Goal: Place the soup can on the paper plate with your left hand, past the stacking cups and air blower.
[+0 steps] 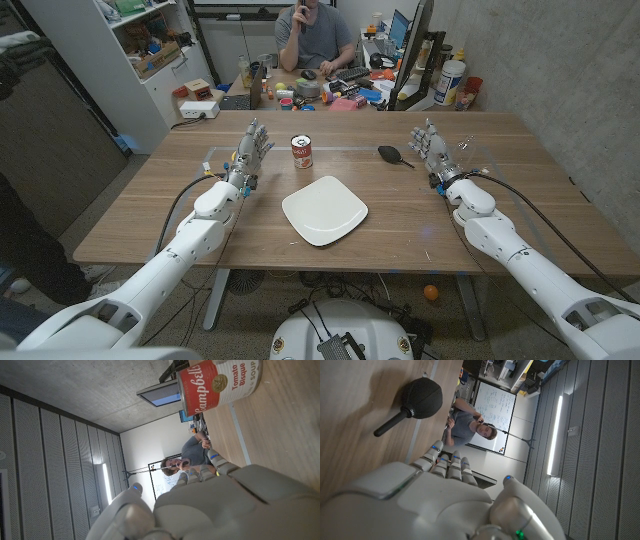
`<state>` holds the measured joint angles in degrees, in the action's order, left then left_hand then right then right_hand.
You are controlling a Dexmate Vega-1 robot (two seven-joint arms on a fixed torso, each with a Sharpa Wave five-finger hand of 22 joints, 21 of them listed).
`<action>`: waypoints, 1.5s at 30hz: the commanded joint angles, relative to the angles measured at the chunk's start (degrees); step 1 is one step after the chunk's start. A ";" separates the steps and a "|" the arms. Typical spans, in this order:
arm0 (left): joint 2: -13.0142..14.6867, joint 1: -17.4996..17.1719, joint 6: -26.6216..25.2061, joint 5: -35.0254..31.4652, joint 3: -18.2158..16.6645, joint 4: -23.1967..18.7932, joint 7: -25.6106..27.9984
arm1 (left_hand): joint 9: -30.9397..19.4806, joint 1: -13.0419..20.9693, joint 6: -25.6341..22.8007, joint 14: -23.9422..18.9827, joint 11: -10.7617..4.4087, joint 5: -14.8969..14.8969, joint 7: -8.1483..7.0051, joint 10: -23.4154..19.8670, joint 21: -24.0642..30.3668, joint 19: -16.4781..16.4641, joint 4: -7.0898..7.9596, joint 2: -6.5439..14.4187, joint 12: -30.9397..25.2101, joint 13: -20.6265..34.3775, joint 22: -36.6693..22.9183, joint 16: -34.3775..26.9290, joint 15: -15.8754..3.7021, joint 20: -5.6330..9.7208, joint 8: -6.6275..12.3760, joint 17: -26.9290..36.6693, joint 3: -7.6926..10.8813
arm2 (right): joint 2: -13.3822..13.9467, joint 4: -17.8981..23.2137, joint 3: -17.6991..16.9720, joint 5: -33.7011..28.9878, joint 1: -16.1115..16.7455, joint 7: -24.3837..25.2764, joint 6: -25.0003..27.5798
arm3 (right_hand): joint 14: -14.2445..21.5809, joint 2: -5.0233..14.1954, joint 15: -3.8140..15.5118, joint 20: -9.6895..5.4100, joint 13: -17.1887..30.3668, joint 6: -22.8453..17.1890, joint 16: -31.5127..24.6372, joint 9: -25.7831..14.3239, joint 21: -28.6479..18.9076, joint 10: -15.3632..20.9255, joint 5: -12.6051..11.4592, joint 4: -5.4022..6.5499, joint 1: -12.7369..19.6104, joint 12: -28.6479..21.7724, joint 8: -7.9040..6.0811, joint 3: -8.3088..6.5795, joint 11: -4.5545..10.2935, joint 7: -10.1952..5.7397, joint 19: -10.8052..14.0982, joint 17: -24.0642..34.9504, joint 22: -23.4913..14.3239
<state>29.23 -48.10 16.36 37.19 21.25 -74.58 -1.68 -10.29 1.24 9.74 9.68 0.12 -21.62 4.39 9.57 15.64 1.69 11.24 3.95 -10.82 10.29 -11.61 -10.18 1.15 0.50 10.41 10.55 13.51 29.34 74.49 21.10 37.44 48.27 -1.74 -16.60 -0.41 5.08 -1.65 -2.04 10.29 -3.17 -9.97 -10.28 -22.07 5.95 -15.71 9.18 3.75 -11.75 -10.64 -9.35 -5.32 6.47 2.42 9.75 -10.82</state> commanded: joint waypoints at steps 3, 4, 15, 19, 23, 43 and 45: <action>0.13 0.18 -0.24 -0.60 0.37 -0.19 0.33 | -0.28 -0.22 4.55 2.63 -0.20 -0.42 -0.01 1.40 0.28 0.45 -0.02 7.20 -0.30 0.13 -0.10 -0.38 -0.12 0.18 0.24 0.07 0.45 | -0.08 -0.58 -0.11 0.19 0.03 -0.35 -0.19 | 0.03 4.19 -0.54 -0.68 0.17 -0.04 -0.27 -0.20 -0.40 0.49 -0.26 0.35 0.05 -0.29 -0.26 0.00 -0.05 0.56 0.27 0.23 -0.11; 0.12 0.17 -0.15 -0.79 0.40 -0.19 0.51 | -0.28 -0.22 4.54 2.64 -0.39 -0.42 -0.21 1.37 0.30 0.40 -0.10 7.03 -0.32 0.13 -0.09 -0.38 -0.33 0.38 0.26 0.06 0.45 | -0.13 -0.66 -0.13 0.27 0.02 -0.43 -0.24 | 0.04 4.18 -0.55 -0.67 0.17 -0.04 -0.26 -0.20 -0.40 0.44 -0.25 0.34 0.05 -0.27 -0.27 -0.01 -0.08 0.57 0.28 0.23 -0.11; 2.54 -0.25 -1.70 -8.87 1.82 -3.89 8.07 | -0.21 7.37 4.32 -2.55 -1.52 0.78 -3.44 -1.01 0.87 -3.65 -7.05 -0.95 -0.58 0.12 0.90 -1.13 0.31 -1.86 0.72 -0.43 -0.81 | 0.15 -0.63 -0.46 0.49 0.62 -0.70 -0.80 | 0.04 4.01 -0.54 -0.62 0.17 -0.06 -0.24 -0.20 -0.32 0.41 -0.13 0.27 -0.02 -0.22 -0.26 -0.10 -0.12 0.58 0.30 0.22 -0.11; 3.19 -0.18 -2.25 -11.51 2.35 -4.92 10.01 | -0.26 9.42 4.42 -2.98 -1.26 1.10 -3.65 -1.09 0.87 -4.28 -8.66 -2.13 -0.48 0.16 0.96 -1.02 0.06 -1.86 0.85 -0.43 -0.84 | 0.40 -0.33 -0.73 0.65 1.09 -0.63 -0.96 | 0.05 3.92 -0.56 -0.61 0.17 -0.05 -0.24 -0.20 -0.32 0.43 -0.09 0.25 -0.05 -0.23 -0.26 -0.09 -0.11 0.58 0.34 0.22 -0.11; 3.80 -0.12 -3.09 -14.00 2.81 -5.93 11.89 | -0.31 11.50 4.54 -3.50 -0.84 1.36 -3.65 -1.49 0.78 -4.67 -10.30 -3.34 -0.53 0.21 0.99 -0.99 0.08 -2.01 0.98 -0.40 -0.91 | 0.68 0.09 -1.02 0.85 1.64 -0.48 -1.02 | 0.03 3.84 -0.55 -0.62 0.17 -0.04 -0.23 -0.20 -0.29 0.49 -0.04 0.24 -0.10 -0.24 -0.25 -0.08 -0.17 0.61 0.33 0.22 -0.11; 6.26 1.32 -11.75 -26.48 4.88 -11.82 21.20 | -0.88 34.82 3.18 -8.55 -1.80 3.85 -8.55 -4.64 0.79 -11.39 -21.05 -6.48 -1.11 0.82 0.69 -0.94 2.14 -12.67 1.83 0.08 1.81 | 1.31 0.95 -2.27 1.64 3.88 -0.28 -2.46 | 0.09 3.50 -0.61 -0.57 0.17 -0.04 -0.23 -0.19 -0.18 0.58 0.19 0.14 -0.27 -0.24 -0.24 -0.08 -0.20 0.59 0.40 0.20 -0.10; 6.29 1.66 -12.45 -27.64 5.14 -11.97 21.95 | -0.91 36.22 3.46 -8.59 -1.79 4.01 -7.72 -4.73 0.37 -10.72 -21.21 -6.40 -1.13 0.86 0.70 -0.91 2.15 -12.42 1.75 0.08 2.12 | 1.38 1.02 -2.39 1.67 4.08 -0.21 -2.60 | 0.10 3.49 -0.59 -0.57 0.17 -0.04 -0.23 -0.19 -0.17 0.56 0.20 0.14 -0.27 -0.23 -0.24 -0.08 -0.18 0.57 0.40 0.20 -0.10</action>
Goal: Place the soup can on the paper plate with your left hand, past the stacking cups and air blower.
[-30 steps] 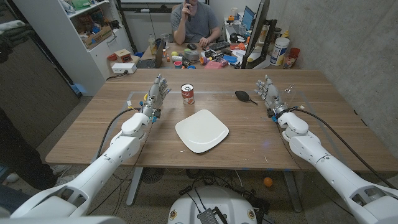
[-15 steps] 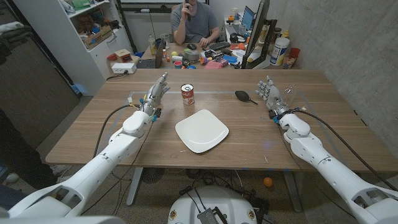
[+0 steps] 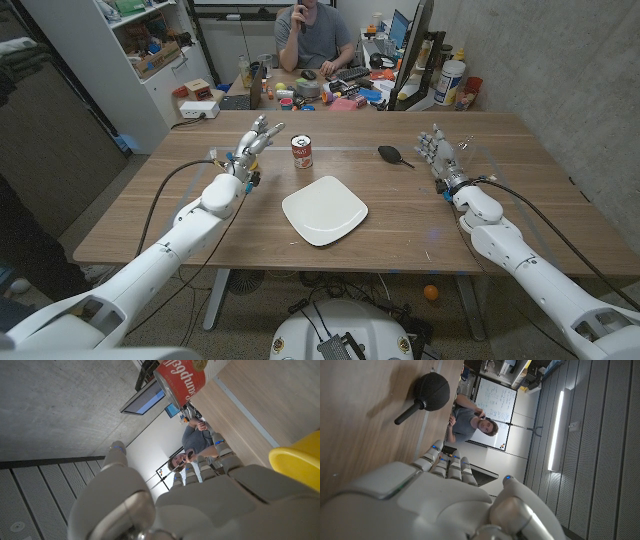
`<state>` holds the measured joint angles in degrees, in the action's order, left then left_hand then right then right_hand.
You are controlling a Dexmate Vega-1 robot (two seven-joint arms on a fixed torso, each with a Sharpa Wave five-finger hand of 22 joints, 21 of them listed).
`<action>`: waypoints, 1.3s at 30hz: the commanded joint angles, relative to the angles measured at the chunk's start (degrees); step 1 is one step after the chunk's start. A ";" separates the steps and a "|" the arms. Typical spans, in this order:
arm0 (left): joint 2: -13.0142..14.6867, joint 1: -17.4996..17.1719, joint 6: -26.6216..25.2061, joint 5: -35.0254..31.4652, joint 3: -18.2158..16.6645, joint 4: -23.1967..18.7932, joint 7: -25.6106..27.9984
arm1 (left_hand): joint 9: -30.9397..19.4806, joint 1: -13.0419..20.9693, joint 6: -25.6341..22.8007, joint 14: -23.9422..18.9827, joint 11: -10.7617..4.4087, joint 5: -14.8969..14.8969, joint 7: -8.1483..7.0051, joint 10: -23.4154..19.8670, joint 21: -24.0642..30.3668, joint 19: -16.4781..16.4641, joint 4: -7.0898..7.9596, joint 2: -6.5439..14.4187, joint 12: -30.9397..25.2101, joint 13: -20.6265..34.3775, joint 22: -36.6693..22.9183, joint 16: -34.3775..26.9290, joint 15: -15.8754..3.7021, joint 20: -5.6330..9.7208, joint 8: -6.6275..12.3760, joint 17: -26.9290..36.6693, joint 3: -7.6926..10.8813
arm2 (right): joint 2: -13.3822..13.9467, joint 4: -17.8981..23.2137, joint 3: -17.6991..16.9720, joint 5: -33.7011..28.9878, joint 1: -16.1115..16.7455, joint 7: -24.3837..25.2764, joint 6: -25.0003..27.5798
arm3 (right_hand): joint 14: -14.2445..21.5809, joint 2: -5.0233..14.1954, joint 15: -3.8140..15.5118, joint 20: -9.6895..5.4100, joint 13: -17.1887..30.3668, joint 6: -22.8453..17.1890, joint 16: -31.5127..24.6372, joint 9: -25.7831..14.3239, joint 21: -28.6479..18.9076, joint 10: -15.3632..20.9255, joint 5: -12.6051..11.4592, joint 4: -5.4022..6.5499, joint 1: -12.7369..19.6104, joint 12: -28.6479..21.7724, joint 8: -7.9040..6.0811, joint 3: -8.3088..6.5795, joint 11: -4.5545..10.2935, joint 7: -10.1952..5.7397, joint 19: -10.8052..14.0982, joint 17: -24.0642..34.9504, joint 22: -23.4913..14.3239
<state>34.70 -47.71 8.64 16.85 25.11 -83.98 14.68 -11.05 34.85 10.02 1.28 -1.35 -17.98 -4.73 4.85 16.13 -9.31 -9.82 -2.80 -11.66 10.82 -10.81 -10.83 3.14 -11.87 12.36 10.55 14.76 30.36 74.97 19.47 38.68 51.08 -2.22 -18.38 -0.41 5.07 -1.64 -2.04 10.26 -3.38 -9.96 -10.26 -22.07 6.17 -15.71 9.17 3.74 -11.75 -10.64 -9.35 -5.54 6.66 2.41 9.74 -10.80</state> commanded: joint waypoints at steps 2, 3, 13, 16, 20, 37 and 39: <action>0.87 1.61 -5.63 -8.58 1.59 -2.84 6.41 | -0.22 5.08 3.88 0.15 0.04 0.67 2.38 0.55 -0.75 1.36 -0.31 0.42 -0.13 0.42 -0.12 -0.09 0.44 1.52 -0.38 0.13 1.38 | 0.40 0.63 -0.90 0.51 1.49 0.38 -0.90 | 0.11 3.47 -0.61 -0.56 0.19 0.17 -0.24 -0.21 -0.17 0.33 0.22 0.14 -0.28 -0.22 -0.24 -0.09 0.07 0.39 0.43 0.22 -0.12; 0.88 1.78 -6.03 -9.32 1.76 -2.94 6.90 | -0.27 6.01 3.69 0.43 0.27 0.81 2.58 1.01 -0.96 1.73 -0.33 0.35 0.02 0.45 -0.14 0.01 0.35 2.14 -0.27 0.14 1.53 | 0.41 0.63 -0.96 0.54 1.58 0.42 -0.98 | 0.12 3.46 -0.61 -0.53 0.19 0.17 -0.24 -0.21 -0.17 0.34 0.22 0.14 -0.28 -0.22 -0.24 -0.08 0.05 0.41 0.45 0.22 -0.12; 2.27 4.10 -11.99 -14.83 4.22 -4.68 6.79 | -0.88 12.57 11.05 10.58 5.17 2.56 3.24 11.16 -3.84 8.86 1.01 0.17 0.88 1.18 -0.55 0.87 3.96 2.50 -1.93 0.79 1.78 | 0.66 0.67 -1.55 0.89 2.43 0.45 -1.60 | 0.22 3.38 -0.62 -0.52 0.19 0.18 -0.27 -0.21 -0.14 0.34 0.29 0.12 -0.33 -0.21 -0.24 -0.08 0.05 0.40 0.47 0.22 -0.11; 2.51 4.81 -13.13 -15.62 4.96 -4.83 5.79 | -0.98 13.19 14.30 12.72 6.41 2.91 6.52 13.52 -4.21 10.61 1.38 0.14 0.84 1.35 -0.68 0.71 4.81 2.71 -2.14 0.95 1.49 | 0.61 0.46 -1.65 1.02 2.49 0.25 -1.85 | 0.23 3.35 -0.63 -0.52 0.19 0.14 -0.26 -0.21 -0.12 0.33 0.32 0.11 -0.36 -0.20 -0.25 -0.08 0.02 0.41 0.47 0.21 -0.11; 2.21 5.63 -13.40 -16.72 5.89 -4.33 5.41 | -1.04 12.87 15.04 13.67 7.18 3.01 7.57 14.46 -4.25 11.25 1.74 -0.26 0.72 1.45 -0.75 0.61 5.14 2.87 -1.89 1.04 0.94 | 0.42 -0.27 -1.62 1.14 2.22 -0.24 -2.14 | 0.25 3.34 -0.63 -0.51 0.19 0.13 -0.27 -0.21 -0.11 0.36 0.34 0.10 -0.37 -0.21 -0.25 -0.09 -0.02 0.41 0.48 0.21 -0.11; 0.32 10.44 -15.25 -20.75 10.51 -1.88 1.41 | -1.16 11.61 16.16 14.60 8.09 2.67 8.33 16.07 -4.02 11.73 2.51 -1.68 0.49 1.63 -0.87 0.27 5.42 3.46 -1.59 1.20 -0.78 | -0.07 -2.45 -1.88 1.75 1.63 -1.64 -3.29 | 0.33 3.21 -0.66 -0.45 0.19 0.11 -0.25 -0.21 -0.03 0.57 0.47 0.01 -0.40 -0.26 -0.25 -0.13 -0.02 0.40 0.55 0.19 -0.10; 0.13 10.77 -15.19 -20.76 10.85 -1.49 0.82 | -1.16 11.59 16.48 14.92 8.33 2.62 8.38 16.41 -4.05 11.91 2.55 -1.71 0.53 1.64 -0.89 0.33 5.39 3.52 -1.64 1.22 -0.87 | -0.18 -2.82 -2.01 1.88 1.61 -1.78 -3.56 | 0.33 3.20 -0.65 -0.46 0.19 0.11 -0.25 -0.21 -0.01 0.54 0.48 0.00 -0.40 -0.24 -0.25 -0.13 -0.03 0.40 0.54 0.19 -0.10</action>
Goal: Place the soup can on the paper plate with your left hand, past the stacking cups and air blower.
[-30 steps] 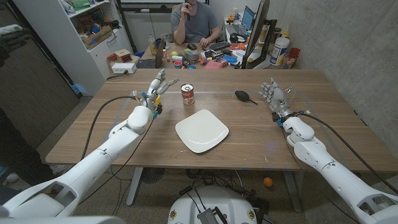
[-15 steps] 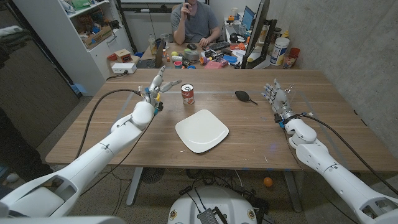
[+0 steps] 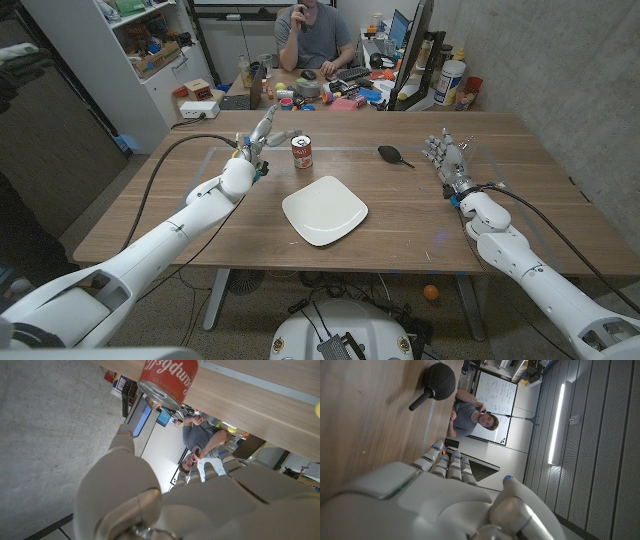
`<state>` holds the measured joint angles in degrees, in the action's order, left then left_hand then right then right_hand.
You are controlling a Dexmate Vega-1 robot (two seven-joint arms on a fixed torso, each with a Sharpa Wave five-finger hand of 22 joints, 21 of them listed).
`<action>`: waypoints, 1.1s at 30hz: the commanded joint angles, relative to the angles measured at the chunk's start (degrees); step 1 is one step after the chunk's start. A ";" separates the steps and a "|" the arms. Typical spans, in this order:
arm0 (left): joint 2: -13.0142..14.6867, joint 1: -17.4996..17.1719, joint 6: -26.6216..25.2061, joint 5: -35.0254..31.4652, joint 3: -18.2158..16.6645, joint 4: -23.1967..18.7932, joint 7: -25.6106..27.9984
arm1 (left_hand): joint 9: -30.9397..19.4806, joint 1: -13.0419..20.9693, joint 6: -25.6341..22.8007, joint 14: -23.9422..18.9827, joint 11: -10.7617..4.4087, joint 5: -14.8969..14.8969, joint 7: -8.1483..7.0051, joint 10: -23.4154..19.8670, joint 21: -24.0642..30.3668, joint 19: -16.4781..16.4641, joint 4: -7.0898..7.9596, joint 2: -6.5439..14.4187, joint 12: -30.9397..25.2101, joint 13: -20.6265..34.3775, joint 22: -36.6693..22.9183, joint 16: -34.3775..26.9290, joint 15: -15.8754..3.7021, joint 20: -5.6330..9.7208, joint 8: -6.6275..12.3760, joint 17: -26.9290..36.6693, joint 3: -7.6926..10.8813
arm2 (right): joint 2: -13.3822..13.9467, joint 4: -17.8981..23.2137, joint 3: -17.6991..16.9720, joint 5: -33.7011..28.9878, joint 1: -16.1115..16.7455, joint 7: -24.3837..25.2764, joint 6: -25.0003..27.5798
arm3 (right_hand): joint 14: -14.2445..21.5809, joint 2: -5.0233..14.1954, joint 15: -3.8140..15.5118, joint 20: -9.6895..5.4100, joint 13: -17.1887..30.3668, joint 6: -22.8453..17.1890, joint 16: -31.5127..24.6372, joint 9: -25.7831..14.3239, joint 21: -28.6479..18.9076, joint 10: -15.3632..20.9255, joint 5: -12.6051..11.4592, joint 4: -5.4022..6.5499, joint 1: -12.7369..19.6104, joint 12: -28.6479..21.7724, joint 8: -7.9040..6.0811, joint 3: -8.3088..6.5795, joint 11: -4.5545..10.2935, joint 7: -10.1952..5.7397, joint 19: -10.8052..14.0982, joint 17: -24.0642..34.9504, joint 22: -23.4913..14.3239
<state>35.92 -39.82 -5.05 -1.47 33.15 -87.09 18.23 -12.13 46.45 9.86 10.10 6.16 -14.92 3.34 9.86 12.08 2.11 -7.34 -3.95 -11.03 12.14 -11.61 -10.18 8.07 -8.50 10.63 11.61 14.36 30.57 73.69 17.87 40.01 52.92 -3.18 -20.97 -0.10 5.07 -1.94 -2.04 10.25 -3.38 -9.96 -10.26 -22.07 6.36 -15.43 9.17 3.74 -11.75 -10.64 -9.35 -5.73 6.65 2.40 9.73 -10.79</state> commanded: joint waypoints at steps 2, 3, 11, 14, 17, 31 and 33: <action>-1.09 3.24 -2.05 -2.85 3.31 1.75 -3.30 | -0.09 0.02 17.18 6.59 0.98 -0.53 0.25 11.78 -0.01 0.71 0.13 -0.54 -0.08 0.35 -0.11 -0.26 0.39 0.26 -0.01 0.19 -0.56 | -0.46 -1.88 -0.48 0.63 -0.28 -0.90 -1.15 | 0.02 3.19 -0.36 -0.45 0.20 0.11 -0.25 -0.22 -0.01 0.38 0.22 0.00 -0.41 -0.25 -0.25 -0.14 0.14 0.40 0.56 0.20 -0.11; -1.09 3.40 -2.44 -2.91 3.51 1.78 -3.71 | -0.09 0.06 17.42 6.82 1.00 -0.57 0.28 11.91 -0.05 0.88 0.15 -0.50 -0.09 0.37 -0.12 -0.22 0.43 0.34 -0.05 0.20 -0.58 | -0.49 -2.08 -0.50 0.69 -0.33 -1.01 -1.19 | 0.02 3.18 -0.41 -0.41 0.20 0.12 -0.25 -0.22 0.00 0.35 0.23 -0.01 -0.41 -0.24 -0.25 -0.14 0.12 0.43 0.57 0.20 -0.11; -1.40 5.43 -3.90 -3.60 5.29 3.60 -6.66 | -0.13 0.51 19.39 8.63 1.75 -0.94 1.00 13.82 -0.18 2.03 0.31 0.04 0.03 0.48 -0.21 -0.10 0.86 0.29 -0.18 0.31 -0.68 | -0.82 -3.49 -0.52 0.88 -1.02 -1.81 -1.64 | 0.03 3.14 -0.39 -0.40 0.20 0.13 -0.24 -0.21 0.04 0.34 0.29 -0.03 -0.44 -0.22 -0.24 -0.15 0.13 0.38 0.60 0.20 -0.10; -1.58 6.08 -4.33 -4.22 6.01 4.13 -7.17 | -0.15 0.58 20.09 8.90 1.98 -1.04 1.20 14.34 -0.15 2.23 0.39 0.18 0.04 0.51 -0.24 -0.19 0.93 0.29 -0.24 0.35 -0.75 | -1.03 -4.33 -0.43 0.94 -1.58 -2.27 -1.75 | 0.03 3.12 -0.39 -0.40 0.20 0.10 -0.23 -0.21 0.06 0.38 0.31 -0.03 -0.45 -0.23 -0.25 -0.15 0.14 0.37 0.60 0.20 -0.10; -1.67 6.59 -4.67 -4.59 6.59 4.50 -7.82 | -0.15 0.62 20.22 8.97 2.08 -1.08 1.28 14.38 -0.09 2.20 0.41 0.23 -0.04 0.52 -0.25 -0.25 0.91 0.37 -0.19 0.37 -0.77 | -1.23 -5.05 -0.43 1.05 -2.01 -2.64 -1.89 | 0.01 3.11 -0.39 -0.37 0.20 0.10 -0.23 -0.21 0.08 0.36 0.32 -0.03 -0.47 -0.22 -0.25 -0.15 0.15 0.36 0.58 0.20 -0.10; -2.23 8.94 -6.13 -7.27 9.47 6.50 -10.04 | -0.18 1.50 19.88 8.96 2.24 -1.47 1.44 14.73 0.64 1.23 0.42 1.03 -0.55 0.63 -0.32 -0.75 0.82 1.22 0.54 0.43 -0.74 | -1.75 -7.31 -0.61 1.34 -2.88 -3.31 -2.50 | 0.00 3.02 -0.42 -0.33 0.20 0.16 -0.22 -0.21 0.16 0.34 0.43 -0.05 -0.56 -0.19 -0.22 -0.15 0.18 0.36 0.61 0.21 -0.10; -2.22 9.09 -6.28 -7.51 9.76 6.60 -10.38 | -0.19 1.65 19.86 8.96 2.38 -1.51 1.42 14.72 0.72 1.08 0.40 1.11 -0.62 0.64 -0.33 -0.78 0.81 1.23 0.59 0.43 -0.72 | -1.76 -7.44 -0.66 1.42 -2.90 -3.38 -2.52 | -0.02 2.99 -0.39 -0.35 0.20 0.17 -0.21 -0.21 0.18 0.34 0.45 -0.05 -0.58 -0.19 -0.22 -0.14 0.21 0.34 0.59 0.21 -0.10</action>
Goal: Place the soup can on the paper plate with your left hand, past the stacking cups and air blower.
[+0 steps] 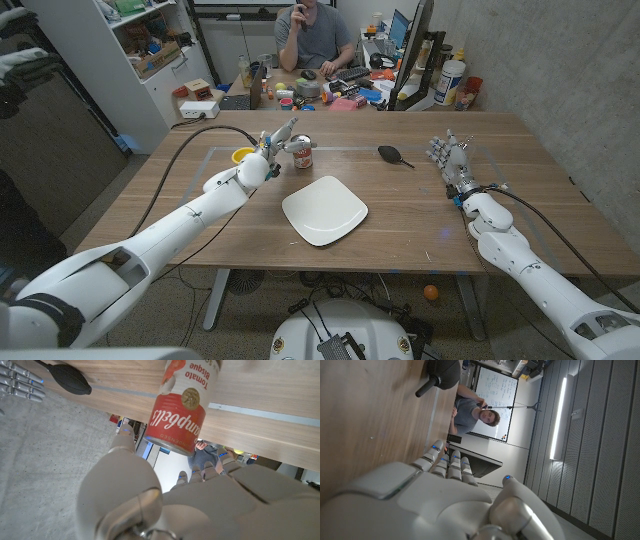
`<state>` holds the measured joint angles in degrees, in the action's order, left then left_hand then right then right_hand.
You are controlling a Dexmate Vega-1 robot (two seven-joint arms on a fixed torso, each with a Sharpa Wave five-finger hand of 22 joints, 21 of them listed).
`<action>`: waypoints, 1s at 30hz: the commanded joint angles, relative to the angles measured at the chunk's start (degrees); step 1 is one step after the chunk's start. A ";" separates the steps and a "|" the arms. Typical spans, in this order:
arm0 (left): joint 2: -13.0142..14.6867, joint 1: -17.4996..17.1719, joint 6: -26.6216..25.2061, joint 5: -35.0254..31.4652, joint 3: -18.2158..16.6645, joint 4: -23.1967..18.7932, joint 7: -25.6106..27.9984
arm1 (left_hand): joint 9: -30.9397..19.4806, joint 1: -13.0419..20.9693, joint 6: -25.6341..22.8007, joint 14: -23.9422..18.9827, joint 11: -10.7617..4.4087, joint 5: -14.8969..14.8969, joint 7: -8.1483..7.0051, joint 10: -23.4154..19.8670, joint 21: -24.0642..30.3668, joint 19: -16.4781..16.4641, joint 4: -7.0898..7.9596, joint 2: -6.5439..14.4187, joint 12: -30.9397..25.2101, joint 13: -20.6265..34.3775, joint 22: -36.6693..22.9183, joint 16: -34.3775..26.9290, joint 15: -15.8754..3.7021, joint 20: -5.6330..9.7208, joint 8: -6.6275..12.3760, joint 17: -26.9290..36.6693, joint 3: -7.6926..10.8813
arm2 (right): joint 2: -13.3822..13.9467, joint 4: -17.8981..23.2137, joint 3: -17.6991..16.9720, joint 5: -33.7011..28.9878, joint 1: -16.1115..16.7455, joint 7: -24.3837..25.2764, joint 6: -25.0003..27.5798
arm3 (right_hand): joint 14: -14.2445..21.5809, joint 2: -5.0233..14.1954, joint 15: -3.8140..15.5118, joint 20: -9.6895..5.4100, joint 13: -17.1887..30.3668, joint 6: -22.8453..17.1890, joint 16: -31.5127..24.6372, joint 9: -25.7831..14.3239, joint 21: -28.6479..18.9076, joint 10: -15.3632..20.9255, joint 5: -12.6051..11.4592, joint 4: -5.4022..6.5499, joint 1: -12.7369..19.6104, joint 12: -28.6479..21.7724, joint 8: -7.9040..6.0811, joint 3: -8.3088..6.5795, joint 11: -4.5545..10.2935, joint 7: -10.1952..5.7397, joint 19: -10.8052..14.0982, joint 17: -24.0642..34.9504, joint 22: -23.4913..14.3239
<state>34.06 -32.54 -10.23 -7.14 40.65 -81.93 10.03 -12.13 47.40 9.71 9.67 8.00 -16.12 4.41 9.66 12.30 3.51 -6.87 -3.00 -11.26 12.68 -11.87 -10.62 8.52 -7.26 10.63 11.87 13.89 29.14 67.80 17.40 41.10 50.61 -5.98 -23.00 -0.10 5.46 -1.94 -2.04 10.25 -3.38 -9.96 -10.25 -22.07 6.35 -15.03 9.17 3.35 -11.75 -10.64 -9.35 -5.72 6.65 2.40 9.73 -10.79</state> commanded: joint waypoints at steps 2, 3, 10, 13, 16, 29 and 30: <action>-0.41 1.81 -1.30 -1.90 2.40 1.45 -2.38 | -0.19 0.87 20.00 9.30 0.56 -0.36 0.40 14.94 0.61 -0.53 -0.11 0.25 -0.45 0.10 -0.07 -0.41 0.38 0.04 0.64 0.16 -0.24 | -0.31 -1.58 -0.23 0.33 -0.56 -0.50 -0.45 | -0.01 2.58 -0.40 -0.34 0.21 0.18 -0.21 -0.22 0.20 0.35 0.06 -0.05 -0.20 -0.18 -0.22 -0.13 0.15 0.38 0.58 0.21 -0.10; -0.44 1.75 -1.34 -1.85 2.39 1.46 -2.39 | -0.19 0.99 19.95 9.02 0.49 -0.39 0.36 14.90 0.68 -0.67 -0.14 0.29 -0.51 0.11 -0.07 -0.54 0.13 0.00 0.69 0.16 -0.25 | -0.31 -1.61 -0.25 0.34 -0.55 -0.49 -0.46 | -0.01 2.57 -0.40 -0.34 0.21 0.18 -0.21 -0.22 0.20 0.32 0.06 -0.05 -0.21 -0.17 -0.21 -0.13 0.21 0.34 0.58 0.21 -0.10; -0.50 0.93 -1.69 -1.69 2.37 1.09 -2.05 | -0.19 1.84 19.26 7.35 0.22 -0.57 0.57 14.07 1.34 -2.22 -0.35 0.51 -1.08 0.13 -0.01 -1.17 -0.24 0.05 1.10 0.11 -0.28 | -0.18 -1.64 -0.35 0.38 -0.45 -0.62 -0.57 | -0.01 2.50 -0.41 -0.33 0.21 0.21 -0.21 -0.22 0.23 0.26 0.10 -0.06 -0.24 -0.14 -0.20 -0.10 0.15 0.34 0.59 0.21 -0.10; -0.57 0.44 -1.69 -1.27 2.21 1.00 -1.92 | -0.19 2.08 19.17 7.28 0.20 -0.61 0.55 14.03 1.44 -2.46 -0.41 0.54 -1.15 0.14 0.01 -1.17 -0.29 0.19 1.16 0.10 -0.31 | -0.12 -1.60 -0.36 0.39 -0.44 -0.67 -0.53 | -0.01 2.46 -0.40 -0.35 0.21 0.23 -0.21 -0.22 0.26 0.25 0.13 -0.07 -0.26 -0.13 -0.20 -0.09 0.08 0.33 0.57 0.21 -0.10; -0.63 0.23 -1.53 -1.06 2.20 1.09 -1.89 | -0.19 2.26 18.97 7.21 0.21 -0.65 0.64 13.92 1.53 -2.69 -0.45 0.55 -1.23 0.14 0.03 -1.17 -0.22 0.16 1.25 0.08 -0.34 | -0.09 -1.57 -0.38 0.43 -0.45 -0.67 -0.43 | -0.01 2.42 -0.38 -0.35 0.21 0.23 -0.21 -0.21 0.30 0.29 0.17 -0.07 -0.30 -0.15 -0.20 -0.08 0.08 0.32 0.55 0.22 -0.10; -2.43 -0.54 1.27 2.95 1.67 4.65 -2.79 | -0.09 4.80 16.78 1.28 0.37 -0.83 1.29 10.81 4.40 -10.71 -1.11 -0.10 -2.54 0.08 0.42 -2.42 -0.93 1.76 1.91 -0.44 -1.20 | 0.55 -0.62 -0.61 0.31 0.00 -0.01 0.10 | -0.01 2.36 -0.39 -0.33 0.21 0.25 -0.20 -0.21 0.40 0.18 0.29 -0.10 -0.35 -0.09 -0.20 -0.09 0.29 0.29 0.57 0.21 -0.10; -2.57 -0.47 1.46 3.26 1.69 4.96 -3.03 | -0.08 5.02 16.71 0.98 0.34 -0.84 1.33 10.71 4.69 -11.59 -1.14 -0.12 -2.56 0.07 0.46 -2.41 -0.94 1.79 1.91 -0.50 -1.25 | 0.58 -0.59 -0.62 0.32 0.01 -0.03 0.13 | -0.02 2.36 -0.35 -0.33 0.21 0.23 -0.20 -0.21 0.41 0.20 0.30 -0.11 -0.35 -0.10 -0.21 -0.09 0.25 0.29 0.57 0.21 -0.10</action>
<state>32.70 -32.63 -10.16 -6.66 42.25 -79.49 8.57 -12.12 51.35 9.85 10.13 8.12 -16.46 5.34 10.18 16.28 -6.20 -7.82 -3.11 -13.42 12.67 -11.44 -12.74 8.06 -5.43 12.34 11.45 12.95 29.25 66.44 16.98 41.48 50.23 -6.54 -23.44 -0.10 5.46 -1.94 -2.04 10.24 -3.38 -9.96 -10.25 -21.82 6.35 -14.77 9.17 3.35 -11.75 -10.64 -9.34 -5.72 6.65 2.40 9.72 -10.78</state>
